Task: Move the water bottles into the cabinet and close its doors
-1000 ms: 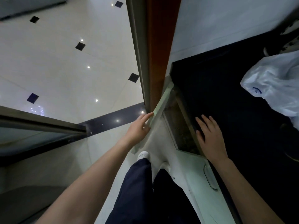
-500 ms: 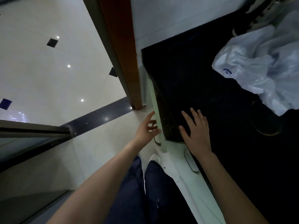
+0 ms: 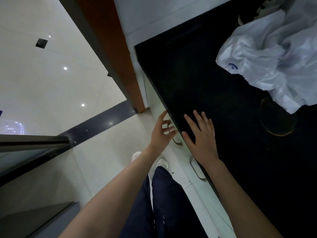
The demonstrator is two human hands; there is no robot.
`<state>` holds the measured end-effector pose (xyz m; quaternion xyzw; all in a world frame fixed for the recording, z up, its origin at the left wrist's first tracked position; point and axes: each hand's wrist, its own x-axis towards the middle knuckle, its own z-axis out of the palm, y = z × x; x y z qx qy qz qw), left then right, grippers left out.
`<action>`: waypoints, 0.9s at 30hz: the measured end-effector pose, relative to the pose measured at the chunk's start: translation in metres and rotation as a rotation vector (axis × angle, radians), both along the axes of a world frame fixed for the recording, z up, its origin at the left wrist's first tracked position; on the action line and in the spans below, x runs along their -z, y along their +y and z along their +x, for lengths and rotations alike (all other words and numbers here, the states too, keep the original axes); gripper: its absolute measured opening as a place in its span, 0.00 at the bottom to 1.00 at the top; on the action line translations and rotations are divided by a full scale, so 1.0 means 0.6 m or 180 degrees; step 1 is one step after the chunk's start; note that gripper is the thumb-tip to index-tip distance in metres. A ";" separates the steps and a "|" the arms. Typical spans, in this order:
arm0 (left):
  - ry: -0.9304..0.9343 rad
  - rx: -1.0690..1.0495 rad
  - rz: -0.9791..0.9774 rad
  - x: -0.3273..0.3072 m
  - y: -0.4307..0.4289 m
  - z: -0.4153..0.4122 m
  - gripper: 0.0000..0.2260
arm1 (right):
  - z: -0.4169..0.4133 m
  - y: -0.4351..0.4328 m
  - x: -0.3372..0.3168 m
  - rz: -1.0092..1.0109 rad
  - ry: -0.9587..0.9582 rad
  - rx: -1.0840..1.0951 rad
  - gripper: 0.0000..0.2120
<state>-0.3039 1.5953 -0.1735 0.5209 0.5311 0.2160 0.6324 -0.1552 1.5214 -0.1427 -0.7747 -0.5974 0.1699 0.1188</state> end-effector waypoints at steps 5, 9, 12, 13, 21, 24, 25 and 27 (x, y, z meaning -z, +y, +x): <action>-0.0135 -0.0099 -0.0067 -0.001 -0.003 0.013 0.34 | 0.000 0.001 0.003 0.0009 0.0006 -0.0003 0.26; -0.0120 -0.0158 -0.0145 0.003 -0.004 0.015 0.34 | 0.001 0.001 0.003 0.0015 0.0018 -0.0004 0.26; -0.0112 -0.0168 -0.0125 0.006 -0.005 0.021 0.35 | 0.000 0.001 0.003 0.0026 0.0007 0.0009 0.26; -0.0123 -0.0170 -0.0138 0.007 -0.005 0.022 0.35 | 0.000 0.001 0.003 0.0030 0.0004 0.0012 0.26; -0.0249 -0.0127 -0.0351 0.006 0.003 0.017 0.35 | -0.002 0.004 -0.001 0.0039 0.0061 0.0033 0.26; -0.0314 -0.0172 -0.0492 -0.009 0.006 0.012 0.32 | -0.003 0.003 -0.008 -0.0001 0.0122 0.0040 0.26; -0.0373 -0.0209 -0.0588 -0.010 0.007 0.009 0.30 | -0.002 0.004 -0.011 -0.0009 0.0171 0.0034 0.26; -0.0360 -0.0220 -0.0836 -0.032 0.017 0.002 0.24 | -0.001 0.010 -0.024 -0.0022 0.0305 0.0069 0.25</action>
